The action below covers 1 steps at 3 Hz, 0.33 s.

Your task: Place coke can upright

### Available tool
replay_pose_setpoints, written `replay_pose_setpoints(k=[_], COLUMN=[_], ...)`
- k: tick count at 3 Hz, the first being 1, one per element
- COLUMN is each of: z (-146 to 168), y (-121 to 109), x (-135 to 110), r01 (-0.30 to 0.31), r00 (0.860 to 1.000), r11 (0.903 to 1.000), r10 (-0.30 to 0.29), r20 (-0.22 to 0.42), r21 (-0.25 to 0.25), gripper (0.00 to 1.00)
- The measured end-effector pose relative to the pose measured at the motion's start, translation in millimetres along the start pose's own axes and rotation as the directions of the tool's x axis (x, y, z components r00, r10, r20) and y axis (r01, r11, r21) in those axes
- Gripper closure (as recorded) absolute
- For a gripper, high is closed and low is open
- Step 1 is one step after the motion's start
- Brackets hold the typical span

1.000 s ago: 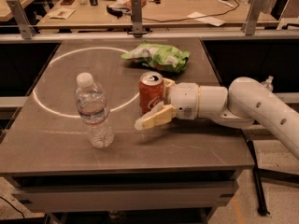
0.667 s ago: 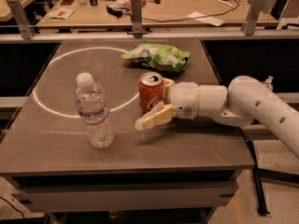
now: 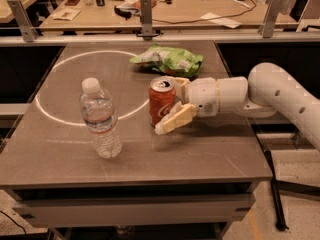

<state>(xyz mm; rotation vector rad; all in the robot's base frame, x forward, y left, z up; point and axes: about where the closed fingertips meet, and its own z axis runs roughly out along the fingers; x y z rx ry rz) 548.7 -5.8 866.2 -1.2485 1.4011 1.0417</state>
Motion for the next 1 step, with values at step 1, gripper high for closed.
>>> replay_pose_setpoints(k=[1], z=[1.5], y=[1.8], x=[-0.9], r01=[0.002], r00=[1.000], r11=[1.0000], r10=[-0.002], r20=[0.002], r21=[-0.007], gripper=[0.00])
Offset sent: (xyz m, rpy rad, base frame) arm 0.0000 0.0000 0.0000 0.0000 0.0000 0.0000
